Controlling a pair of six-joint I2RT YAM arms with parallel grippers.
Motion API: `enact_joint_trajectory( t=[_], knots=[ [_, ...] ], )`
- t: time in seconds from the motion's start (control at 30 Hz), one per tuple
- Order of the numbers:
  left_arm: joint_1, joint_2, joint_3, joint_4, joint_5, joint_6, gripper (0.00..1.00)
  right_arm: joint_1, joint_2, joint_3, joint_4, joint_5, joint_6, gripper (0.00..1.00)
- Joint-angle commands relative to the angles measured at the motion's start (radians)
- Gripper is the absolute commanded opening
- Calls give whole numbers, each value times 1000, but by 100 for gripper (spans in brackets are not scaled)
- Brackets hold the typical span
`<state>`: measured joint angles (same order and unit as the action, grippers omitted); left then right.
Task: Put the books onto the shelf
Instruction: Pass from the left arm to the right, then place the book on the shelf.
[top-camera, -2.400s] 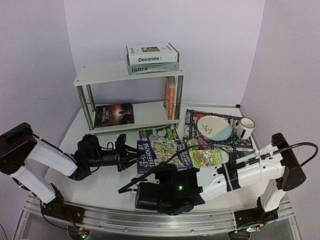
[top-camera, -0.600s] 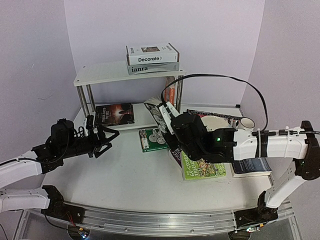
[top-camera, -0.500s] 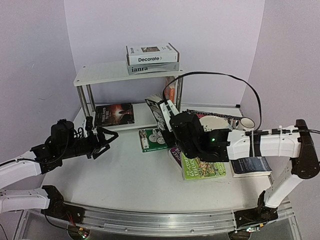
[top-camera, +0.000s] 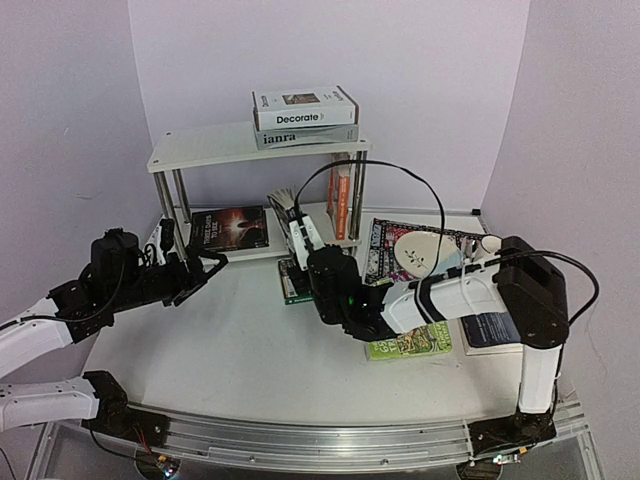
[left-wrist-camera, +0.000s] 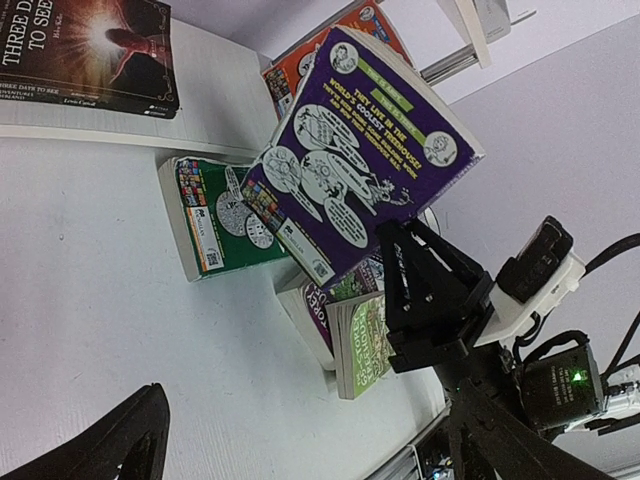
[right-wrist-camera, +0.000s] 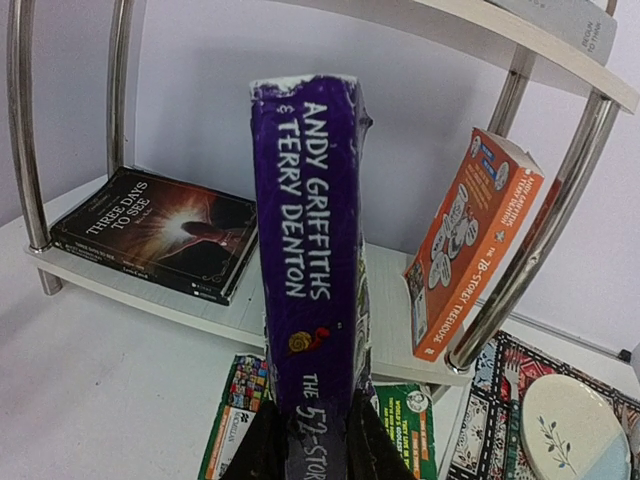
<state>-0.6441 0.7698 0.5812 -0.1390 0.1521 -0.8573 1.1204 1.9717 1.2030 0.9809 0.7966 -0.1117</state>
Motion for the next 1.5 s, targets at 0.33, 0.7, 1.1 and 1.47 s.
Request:
enact_joint_trajectory(
  t=[0.33, 0.7, 1.1, 1.47],
  knots=[
    [4, 40, 70, -42, -75, 82, 99, -74, 62, 197, 203, -6, -28, 0],
    [4, 66, 93, -51, -103, 107, 100, -145, 149, 291, 198, -57, 13, 0],
    [5, 80, 100, -53, -100, 118, 100, -224, 278, 397, 179, -110, 95, 0],
    [4, 89, 102, -52, -102, 124, 100, -244, 284, 350, 176, -133, 104, 16]
  ],
)
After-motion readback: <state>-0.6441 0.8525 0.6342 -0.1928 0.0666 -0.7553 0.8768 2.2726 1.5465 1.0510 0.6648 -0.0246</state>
